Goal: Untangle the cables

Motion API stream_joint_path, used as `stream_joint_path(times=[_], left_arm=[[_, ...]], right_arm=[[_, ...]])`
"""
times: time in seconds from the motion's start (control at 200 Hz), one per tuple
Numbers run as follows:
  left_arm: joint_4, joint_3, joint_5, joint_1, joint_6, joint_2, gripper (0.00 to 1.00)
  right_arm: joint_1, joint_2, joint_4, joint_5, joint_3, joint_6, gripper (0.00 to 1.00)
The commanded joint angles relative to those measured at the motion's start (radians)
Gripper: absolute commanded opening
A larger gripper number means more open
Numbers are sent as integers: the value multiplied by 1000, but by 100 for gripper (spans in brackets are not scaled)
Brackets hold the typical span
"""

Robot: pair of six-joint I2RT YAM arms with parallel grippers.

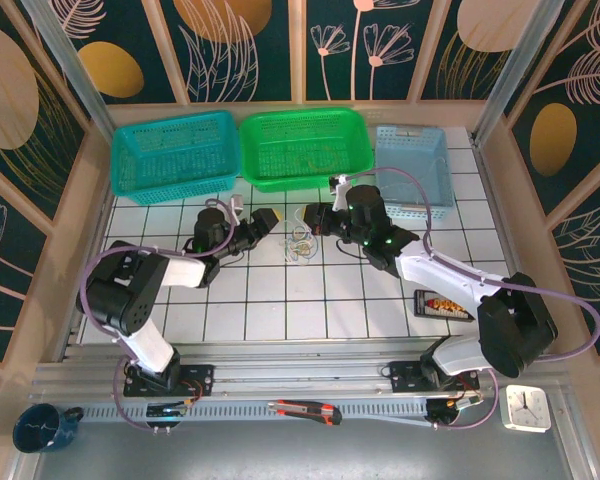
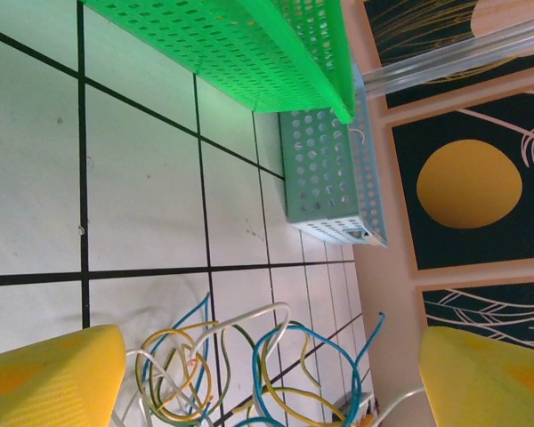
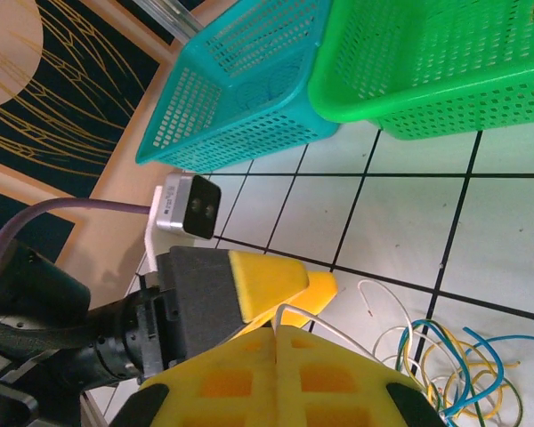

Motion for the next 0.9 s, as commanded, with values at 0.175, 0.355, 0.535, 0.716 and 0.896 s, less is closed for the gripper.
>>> stream_joint_path(times=[0.175,0.355,0.535,0.716,0.896], left_arm=[[91,50,2,-23,-14,74,84],[102,68,7,-33,-12,110,81],[110,91,10,-34,-3,143,76],[117,116,20,-37,-7,169,73],[119,129,28,-45,-3,188,68]], right_arm=[[-9,-29,49,-17,-21,16,0],[-10,-29,51,-22,-21,18,0],[-11,-32,49,-23,-22,17,0],[-13,-34,49,-25,-24,20,0],[-12,-31,56,-28,-24,22,0]])
